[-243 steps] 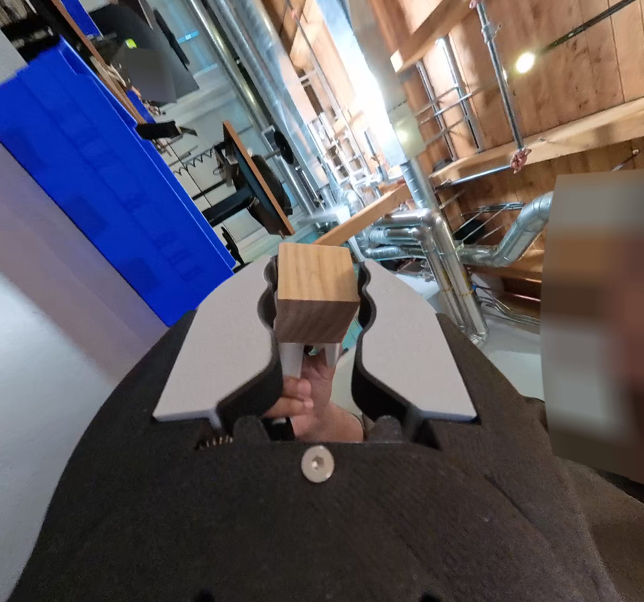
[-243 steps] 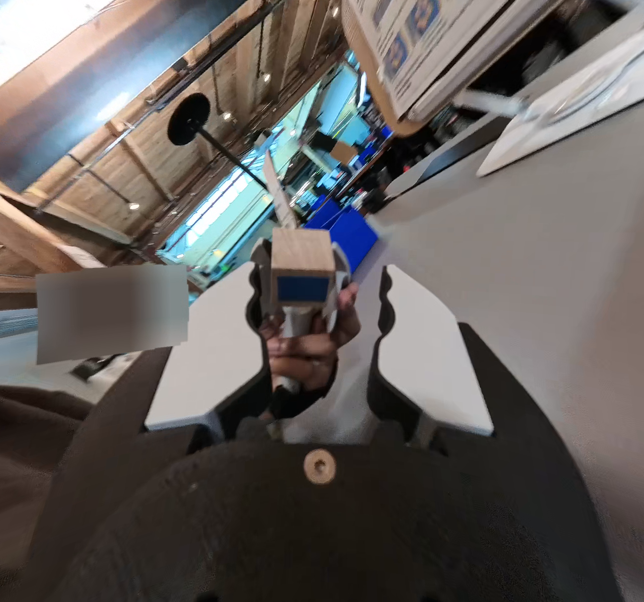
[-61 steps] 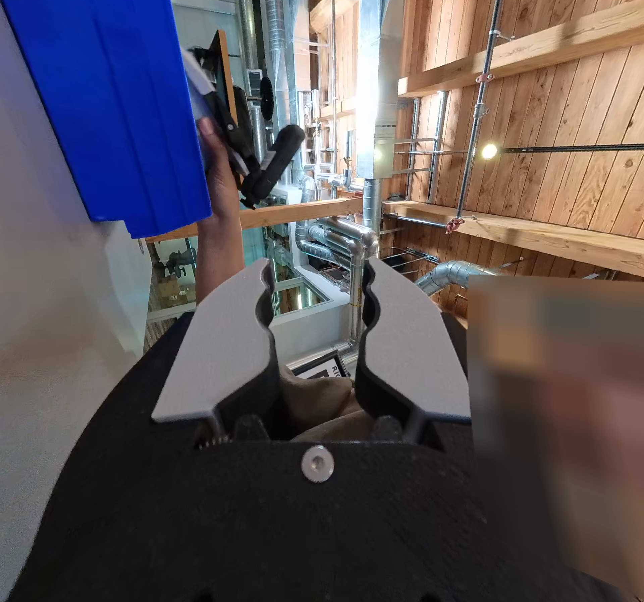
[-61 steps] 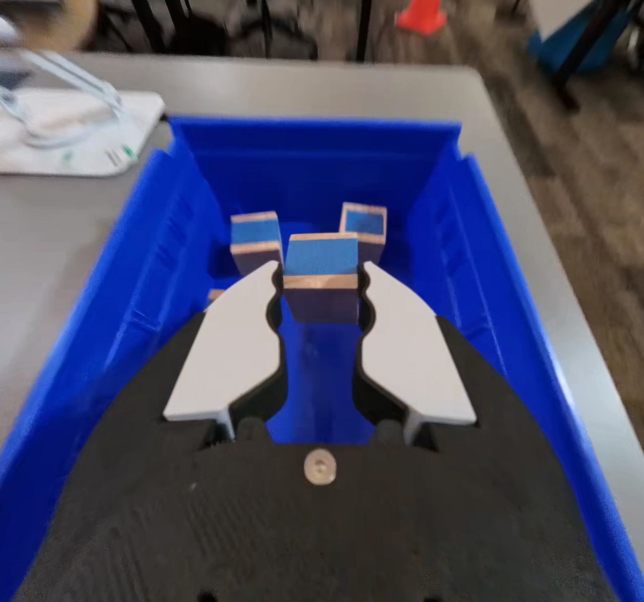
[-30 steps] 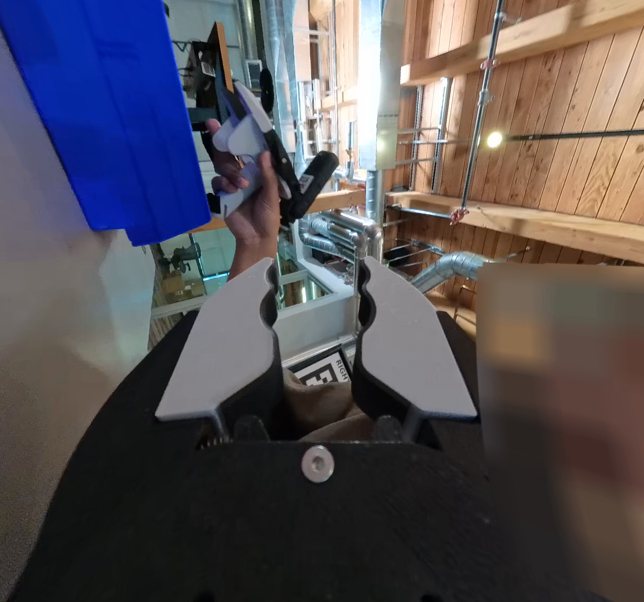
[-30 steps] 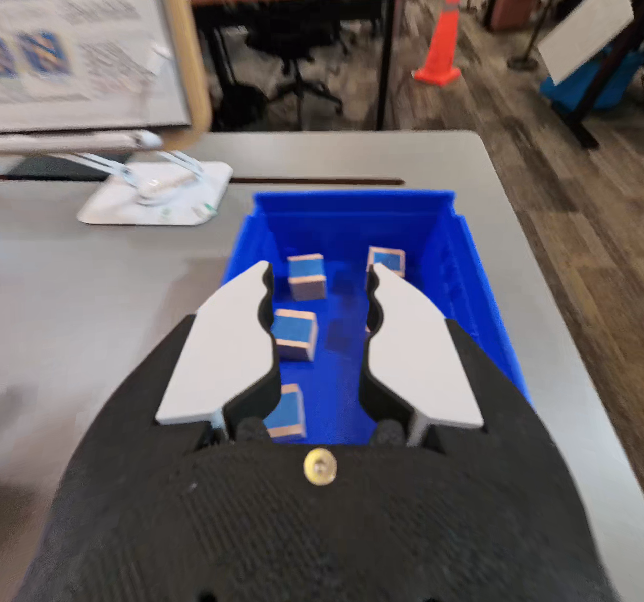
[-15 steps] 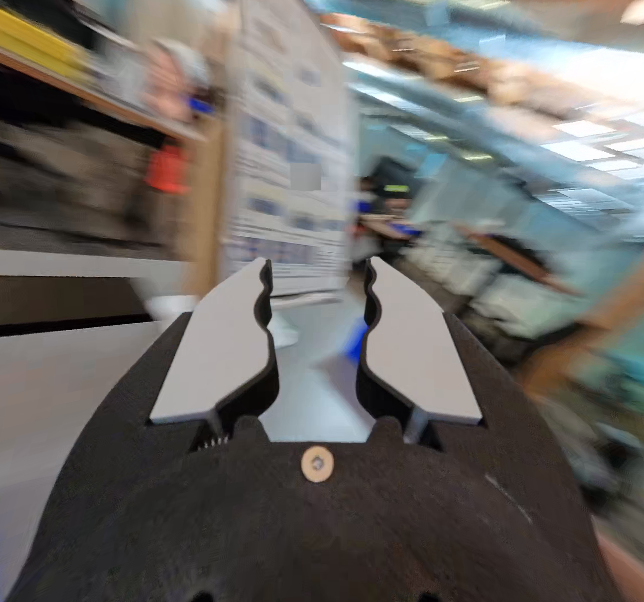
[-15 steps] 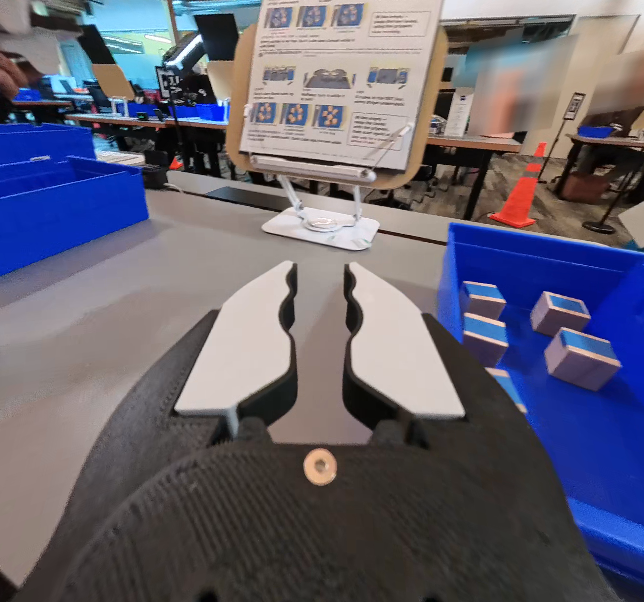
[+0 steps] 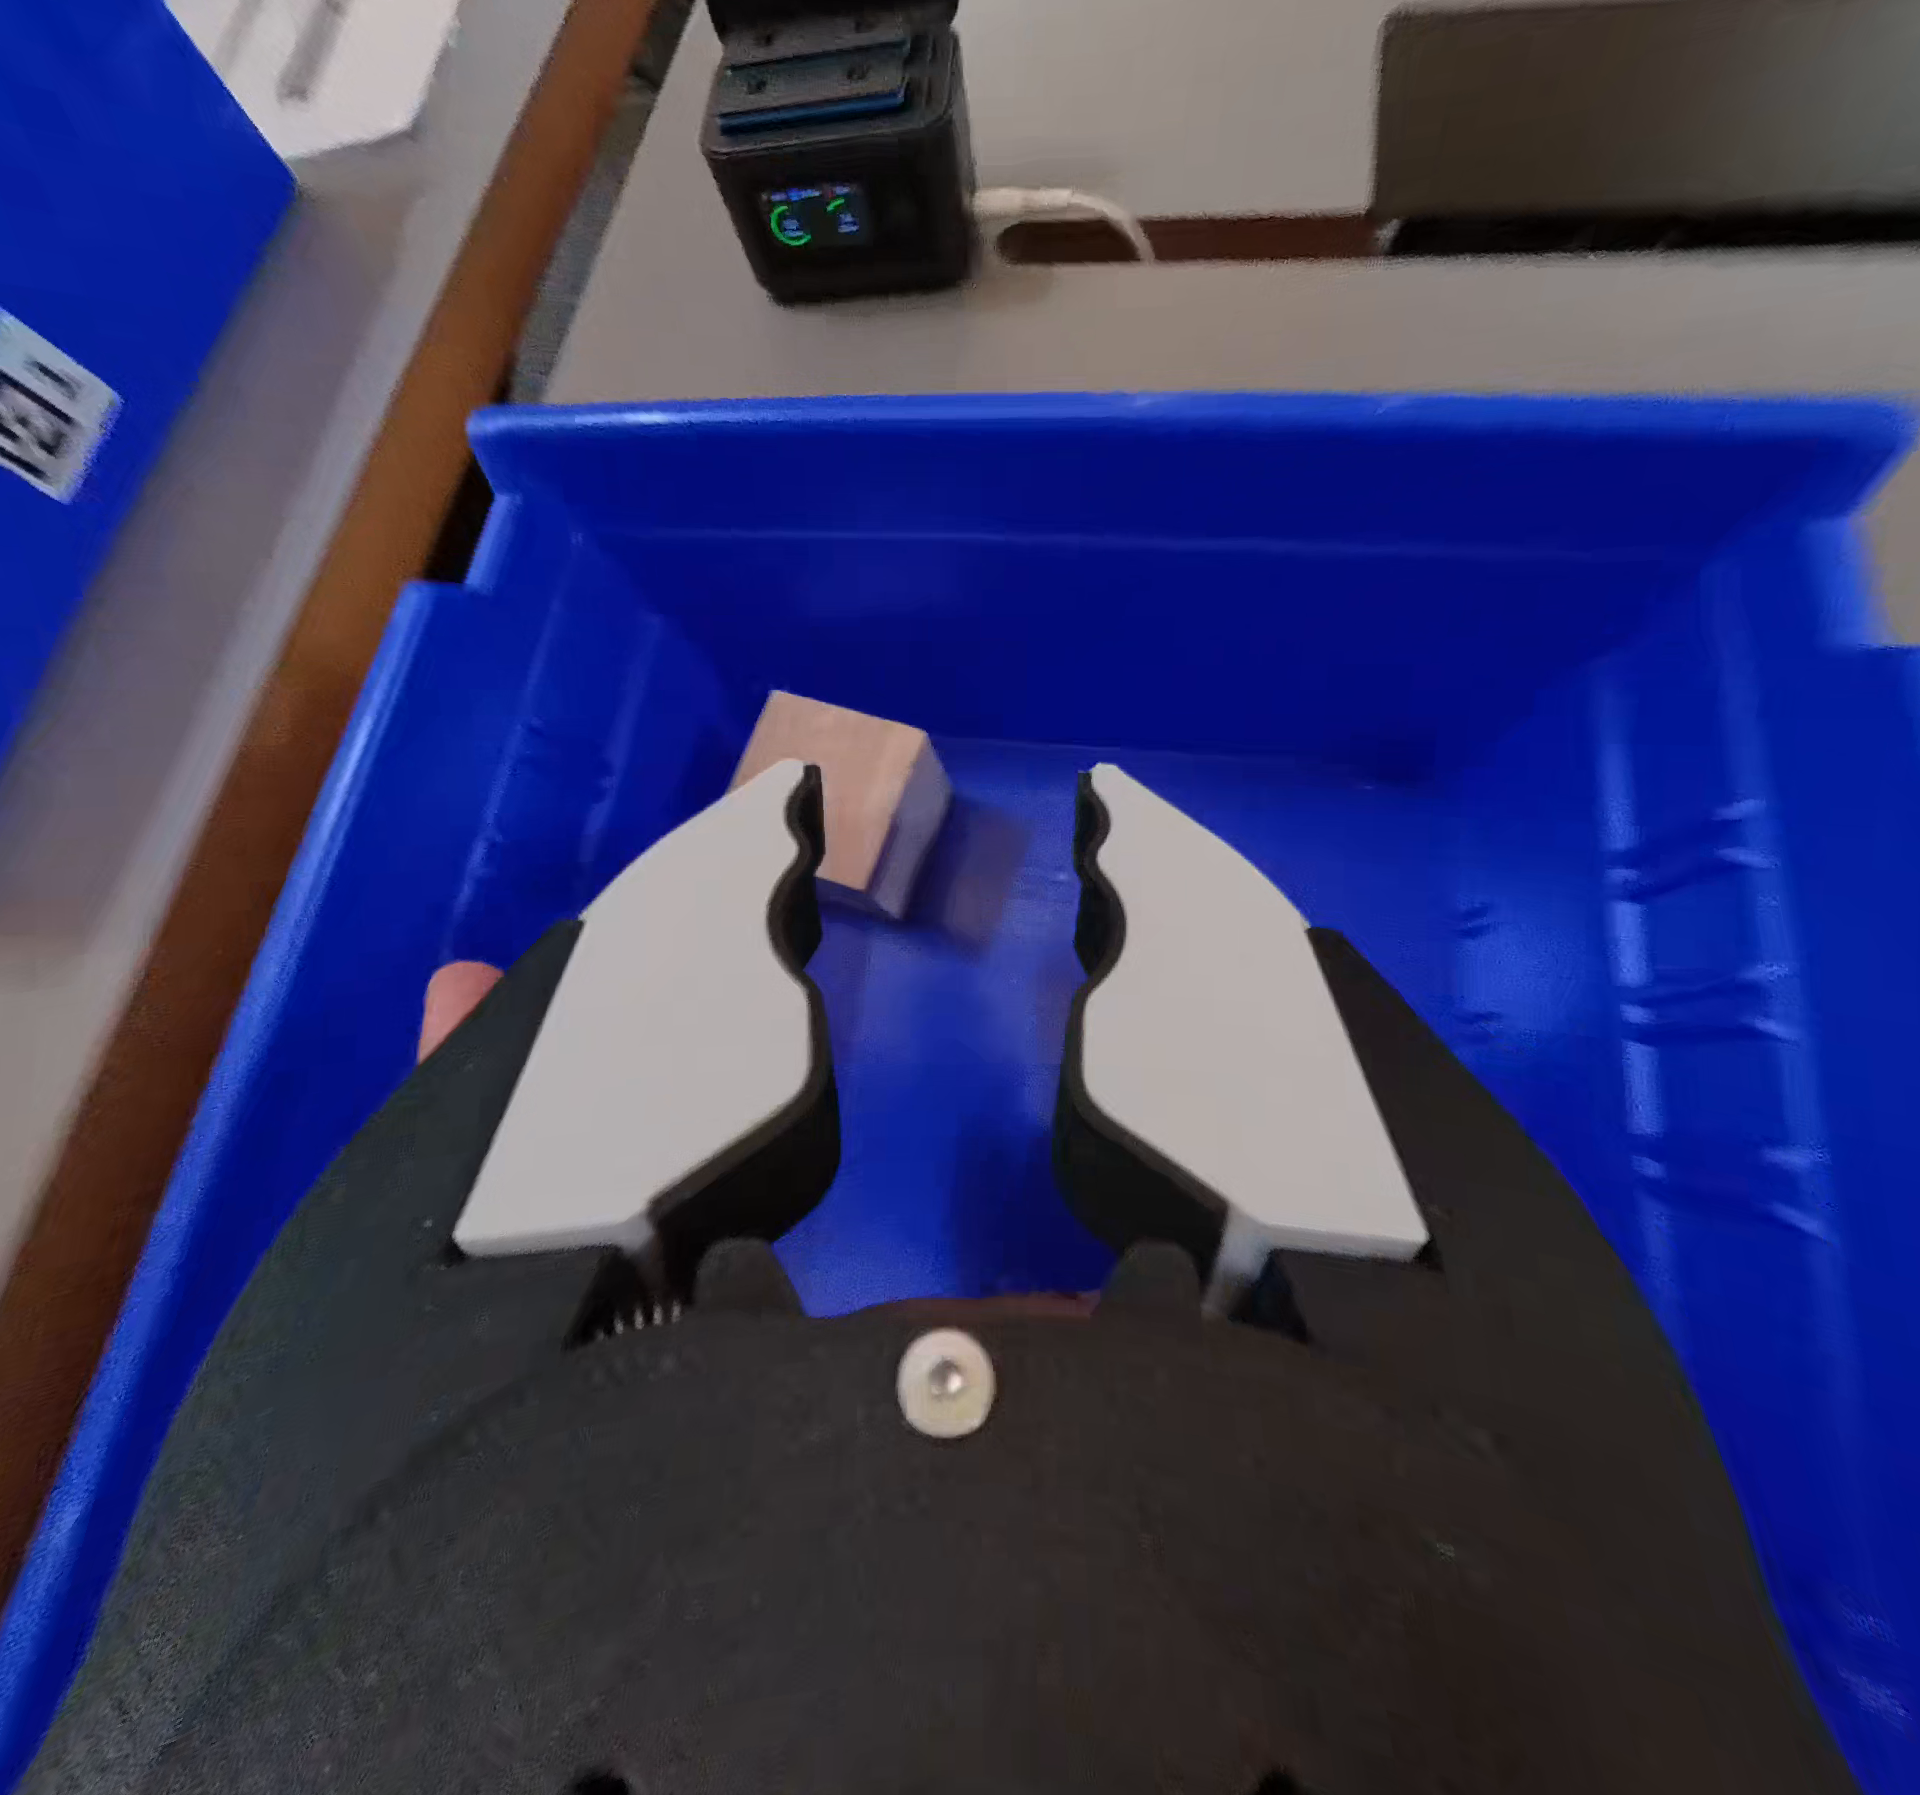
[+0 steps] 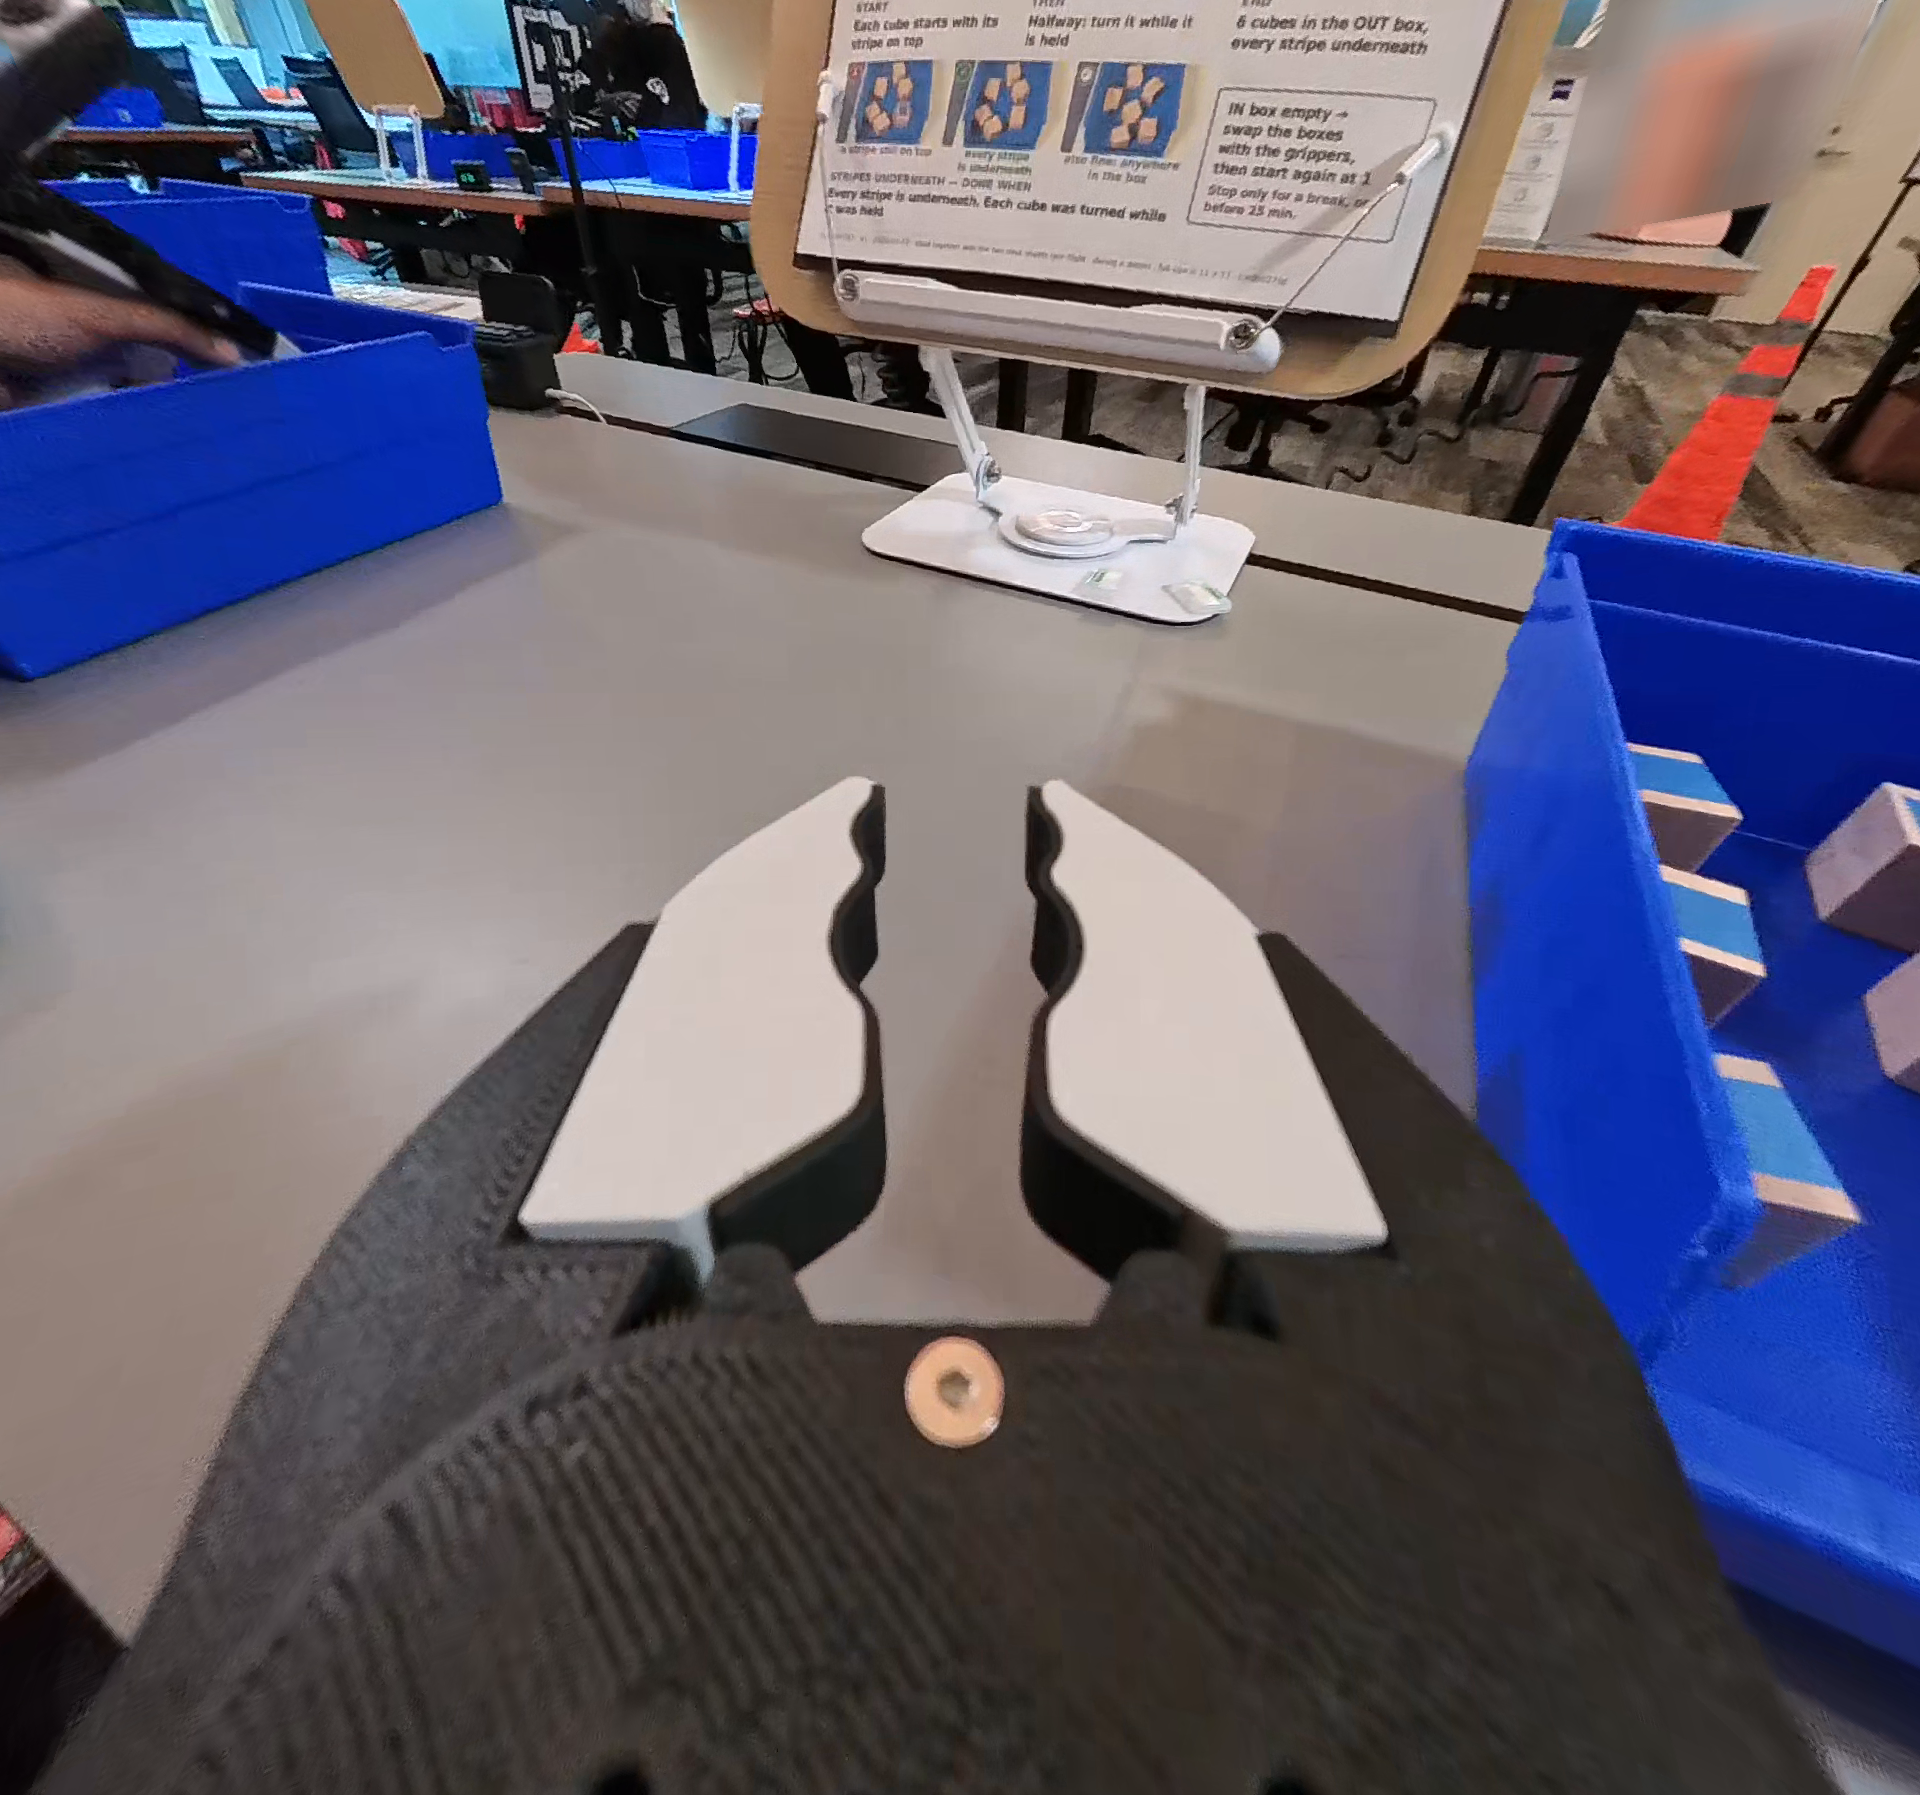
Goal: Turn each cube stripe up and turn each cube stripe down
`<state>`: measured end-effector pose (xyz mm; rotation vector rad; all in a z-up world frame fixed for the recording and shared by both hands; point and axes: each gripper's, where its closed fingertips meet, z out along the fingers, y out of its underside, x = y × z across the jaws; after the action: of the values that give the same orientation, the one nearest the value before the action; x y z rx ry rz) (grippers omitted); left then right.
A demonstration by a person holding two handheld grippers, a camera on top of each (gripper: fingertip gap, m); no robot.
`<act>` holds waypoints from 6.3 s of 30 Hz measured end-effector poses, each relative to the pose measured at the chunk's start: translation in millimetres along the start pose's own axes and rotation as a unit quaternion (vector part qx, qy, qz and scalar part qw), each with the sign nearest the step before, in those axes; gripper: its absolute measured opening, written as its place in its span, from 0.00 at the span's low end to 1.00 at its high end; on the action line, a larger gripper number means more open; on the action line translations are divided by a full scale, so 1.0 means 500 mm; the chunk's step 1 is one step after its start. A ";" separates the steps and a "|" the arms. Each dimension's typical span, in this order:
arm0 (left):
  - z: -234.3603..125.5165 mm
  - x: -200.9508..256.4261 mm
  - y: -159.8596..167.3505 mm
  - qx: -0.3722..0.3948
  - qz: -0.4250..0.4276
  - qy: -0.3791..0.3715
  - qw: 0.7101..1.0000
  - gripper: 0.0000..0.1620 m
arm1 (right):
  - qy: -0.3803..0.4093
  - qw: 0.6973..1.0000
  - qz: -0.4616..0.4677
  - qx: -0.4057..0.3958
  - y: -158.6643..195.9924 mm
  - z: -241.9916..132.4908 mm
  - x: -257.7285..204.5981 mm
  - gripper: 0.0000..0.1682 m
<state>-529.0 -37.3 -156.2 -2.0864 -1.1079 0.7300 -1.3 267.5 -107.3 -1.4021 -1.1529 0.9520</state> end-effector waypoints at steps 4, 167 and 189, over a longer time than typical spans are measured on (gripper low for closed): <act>0.046 -0.006 0.021 -0.029 0.102 -0.065 0.992 0.30 | 0.001 1.000 0.030 0.003 0.002 0.005 0.019 0.15; -0.611 0.898 0.172 -0.079 -0.200 0.843 0.494 0.34 | 0.283 0.946 0.098 -0.123 0.135 -0.185 0.655 0.34; -0.596 0.860 0.172 -0.071 -0.212 0.834 0.504 0.34 | 0.249 0.950 0.138 -0.126 0.166 -0.144 0.662 0.19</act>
<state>-62.4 209.1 -105.7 -1.3613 -0.3087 -1.4955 154.4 573.8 -167.3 -1.9146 -0.7231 0.5898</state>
